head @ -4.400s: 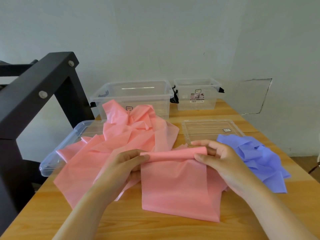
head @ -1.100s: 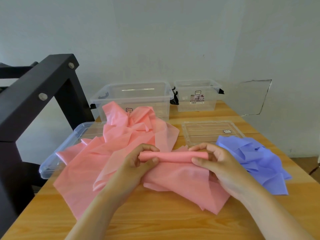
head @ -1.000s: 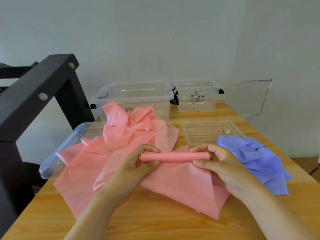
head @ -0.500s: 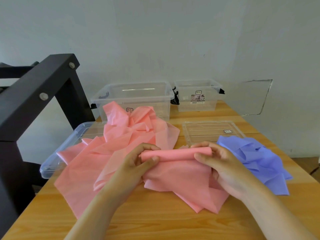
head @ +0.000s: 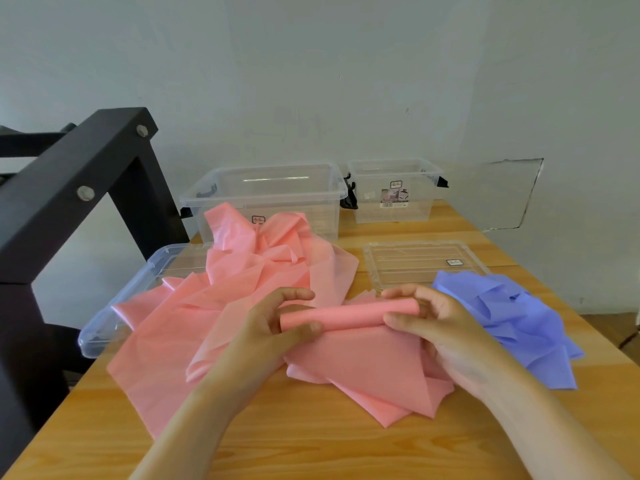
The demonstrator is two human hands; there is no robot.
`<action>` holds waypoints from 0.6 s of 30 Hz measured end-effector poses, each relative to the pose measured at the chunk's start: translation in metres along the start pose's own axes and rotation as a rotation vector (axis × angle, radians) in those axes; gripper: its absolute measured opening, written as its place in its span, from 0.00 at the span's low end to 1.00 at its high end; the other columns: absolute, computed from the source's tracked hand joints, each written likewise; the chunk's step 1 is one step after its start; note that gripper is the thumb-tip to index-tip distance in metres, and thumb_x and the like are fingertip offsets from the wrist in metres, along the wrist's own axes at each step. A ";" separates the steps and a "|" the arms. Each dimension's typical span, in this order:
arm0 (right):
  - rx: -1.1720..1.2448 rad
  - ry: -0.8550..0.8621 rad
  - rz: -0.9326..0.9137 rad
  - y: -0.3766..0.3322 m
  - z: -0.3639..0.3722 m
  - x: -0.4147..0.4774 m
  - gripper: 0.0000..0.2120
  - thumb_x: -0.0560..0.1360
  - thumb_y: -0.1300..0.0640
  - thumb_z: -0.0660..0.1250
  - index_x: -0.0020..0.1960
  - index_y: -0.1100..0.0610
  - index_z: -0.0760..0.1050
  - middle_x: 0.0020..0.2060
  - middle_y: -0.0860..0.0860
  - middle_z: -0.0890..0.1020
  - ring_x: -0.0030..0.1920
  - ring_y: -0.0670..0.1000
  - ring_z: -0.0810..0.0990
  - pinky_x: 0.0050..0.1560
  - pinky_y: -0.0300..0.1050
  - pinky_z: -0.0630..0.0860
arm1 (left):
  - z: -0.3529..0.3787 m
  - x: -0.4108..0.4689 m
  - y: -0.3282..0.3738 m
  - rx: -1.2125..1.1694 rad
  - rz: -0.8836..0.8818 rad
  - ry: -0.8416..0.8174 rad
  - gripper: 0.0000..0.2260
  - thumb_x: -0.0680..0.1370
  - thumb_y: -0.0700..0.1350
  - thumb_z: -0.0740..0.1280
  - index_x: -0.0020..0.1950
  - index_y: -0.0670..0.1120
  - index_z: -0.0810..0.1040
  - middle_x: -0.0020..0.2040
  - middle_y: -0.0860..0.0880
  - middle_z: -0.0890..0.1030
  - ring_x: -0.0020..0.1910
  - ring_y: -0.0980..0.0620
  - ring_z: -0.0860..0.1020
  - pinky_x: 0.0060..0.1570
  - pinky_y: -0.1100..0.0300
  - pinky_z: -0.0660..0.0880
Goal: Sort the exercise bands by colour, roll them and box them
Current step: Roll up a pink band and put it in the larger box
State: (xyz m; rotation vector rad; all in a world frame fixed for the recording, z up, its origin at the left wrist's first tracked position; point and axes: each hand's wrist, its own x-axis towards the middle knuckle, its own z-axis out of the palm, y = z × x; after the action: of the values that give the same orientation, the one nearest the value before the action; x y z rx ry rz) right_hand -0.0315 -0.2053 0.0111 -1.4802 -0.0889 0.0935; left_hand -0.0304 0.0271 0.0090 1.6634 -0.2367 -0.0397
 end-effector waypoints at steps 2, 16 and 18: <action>0.033 -0.037 0.040 -0.001 -0.001 0.000 0.14 0.61 0.59 0.79 0.46 0.51 0.84 0.45 0.53 0.85 0.44 0.51 0.83 0.47 0.47 0.77 | 0.000 0.001 0.002 -0.113 -0.053 -0.006 0.13 0.73 0.33 0.71 0.56 0.42 0.79 0.37 0.51 0.78 0.31 0.59 0.75 0.26 0.67 0.70; -0.032 0.039 -0.023 0.001 0.003 -0.001 0.09 0.61 0.52 0.79 0.40 0.50 0.83 0.40 0.47 0.84 0.43 0.48 0.81 0.46 0.45 0.72 | 0.003 0.002 -0.001 -0.063 -0.079 0.011 0.03 0.79 0.42 0.66 0.52 0.47 0.78 0.31 0.58 0.74 0.24 0.61 0.69 0.22 0.69 0.64; -0.007 0.029 -0.006 0.001 0.003 0.000 0.11 0.60 0.56 0.79 0.42 0.50 0.83 0.43 0.49 0.85 0.45 0.51 0.82 0.44 0.46 0.74 | 0.002 0.002 0.000 -0.094 -0.078 0.016 0.08 0.77 0.39 0.68 0.55 0.46 0.78 0.33 0.54 0.75 0.26 0.59 0.70 0.23 0.68 0.66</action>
State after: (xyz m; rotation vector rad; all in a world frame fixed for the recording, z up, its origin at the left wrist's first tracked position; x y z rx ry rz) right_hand -0.0322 -0.2023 0.0099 -1.4878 -0.0704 0.0675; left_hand -0.0293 0.0245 0.0084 1.5779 -0.1556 -0.0942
